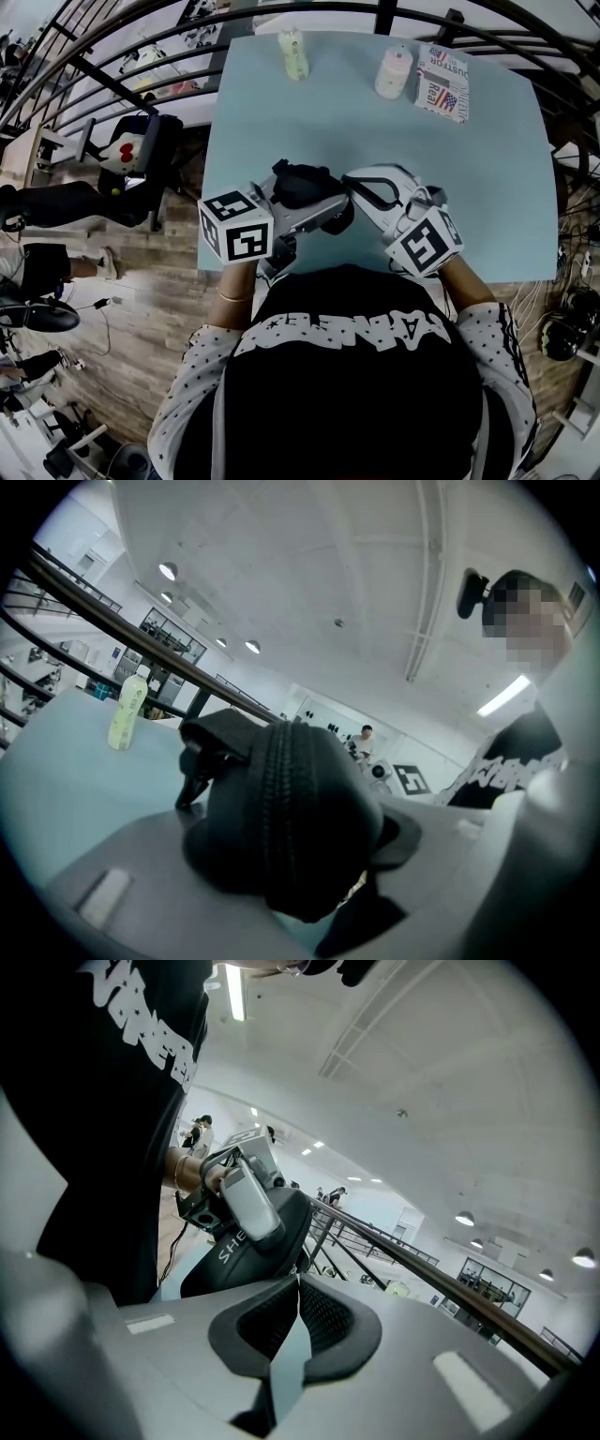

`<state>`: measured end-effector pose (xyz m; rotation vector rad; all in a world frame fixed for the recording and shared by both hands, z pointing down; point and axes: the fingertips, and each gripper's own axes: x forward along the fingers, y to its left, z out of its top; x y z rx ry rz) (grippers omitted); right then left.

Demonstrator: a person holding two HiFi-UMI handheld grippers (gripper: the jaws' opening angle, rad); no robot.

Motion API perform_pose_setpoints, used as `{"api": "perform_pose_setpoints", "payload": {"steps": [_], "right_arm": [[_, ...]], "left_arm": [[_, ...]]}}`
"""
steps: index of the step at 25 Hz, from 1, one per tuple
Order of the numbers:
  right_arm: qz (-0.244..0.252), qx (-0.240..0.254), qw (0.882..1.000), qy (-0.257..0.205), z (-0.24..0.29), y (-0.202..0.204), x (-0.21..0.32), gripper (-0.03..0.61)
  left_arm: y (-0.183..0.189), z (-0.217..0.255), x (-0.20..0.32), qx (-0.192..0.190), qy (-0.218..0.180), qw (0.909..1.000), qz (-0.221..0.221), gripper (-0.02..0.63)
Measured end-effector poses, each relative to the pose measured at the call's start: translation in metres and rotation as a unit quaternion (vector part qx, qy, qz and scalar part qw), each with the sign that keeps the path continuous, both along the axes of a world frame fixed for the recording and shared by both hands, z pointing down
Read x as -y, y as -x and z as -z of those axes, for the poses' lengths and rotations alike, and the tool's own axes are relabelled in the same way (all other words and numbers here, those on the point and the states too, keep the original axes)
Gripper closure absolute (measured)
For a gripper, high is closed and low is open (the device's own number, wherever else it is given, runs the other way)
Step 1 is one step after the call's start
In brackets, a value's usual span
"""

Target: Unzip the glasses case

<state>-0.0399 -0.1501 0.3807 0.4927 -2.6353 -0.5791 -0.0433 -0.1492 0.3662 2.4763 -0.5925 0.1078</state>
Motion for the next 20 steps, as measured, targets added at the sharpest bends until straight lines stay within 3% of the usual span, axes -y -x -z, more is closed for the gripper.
{"api": "perform_pose_setpoints", "payload": {"steps": [20], "right_arm": [[0.029,-0.005,0.999,-0.021,0.014,0.006,-0.004,0.568]], "left_arm": [[-0.011,-0.008,-0.014,0.008,0.014,0.9989,-0.044,0.614]]}}
